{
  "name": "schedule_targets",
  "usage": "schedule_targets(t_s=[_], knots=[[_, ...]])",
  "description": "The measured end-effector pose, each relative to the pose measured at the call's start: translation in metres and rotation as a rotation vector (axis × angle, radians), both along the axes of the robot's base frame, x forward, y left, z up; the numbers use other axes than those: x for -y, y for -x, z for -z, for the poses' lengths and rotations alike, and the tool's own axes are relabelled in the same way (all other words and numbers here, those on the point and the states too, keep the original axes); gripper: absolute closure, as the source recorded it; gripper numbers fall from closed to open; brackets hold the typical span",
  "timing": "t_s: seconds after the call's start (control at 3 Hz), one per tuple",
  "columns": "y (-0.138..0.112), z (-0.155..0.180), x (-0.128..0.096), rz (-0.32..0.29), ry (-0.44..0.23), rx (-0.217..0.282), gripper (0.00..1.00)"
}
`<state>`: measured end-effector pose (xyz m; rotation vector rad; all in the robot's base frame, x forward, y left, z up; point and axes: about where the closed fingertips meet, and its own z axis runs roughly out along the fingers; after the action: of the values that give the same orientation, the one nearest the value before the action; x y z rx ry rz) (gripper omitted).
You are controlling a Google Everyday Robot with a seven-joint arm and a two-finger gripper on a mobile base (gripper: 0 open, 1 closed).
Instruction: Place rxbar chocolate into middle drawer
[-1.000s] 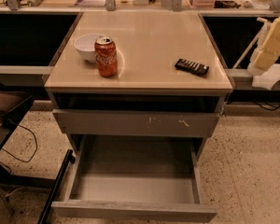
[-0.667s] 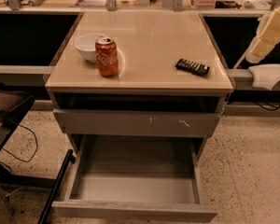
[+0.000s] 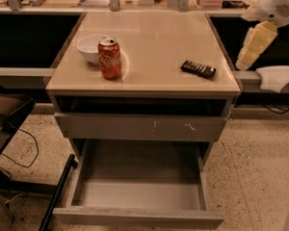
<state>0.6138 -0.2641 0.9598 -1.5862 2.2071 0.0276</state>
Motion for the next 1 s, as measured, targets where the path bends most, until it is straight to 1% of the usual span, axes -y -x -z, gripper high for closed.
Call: schedule_targets(t_s=[0.33, 0.67, 1.0], knots=[[-0.01, 0.045, -0.013, -0.027, 0.009, -0.09, 0.0], [-0.015, 0.043, -0.014, -0.023, 0.005, -0.071, 0.0], [-0.021, 0.061, -0.015, -0.037, -0.04, -0.086, 0.0]])
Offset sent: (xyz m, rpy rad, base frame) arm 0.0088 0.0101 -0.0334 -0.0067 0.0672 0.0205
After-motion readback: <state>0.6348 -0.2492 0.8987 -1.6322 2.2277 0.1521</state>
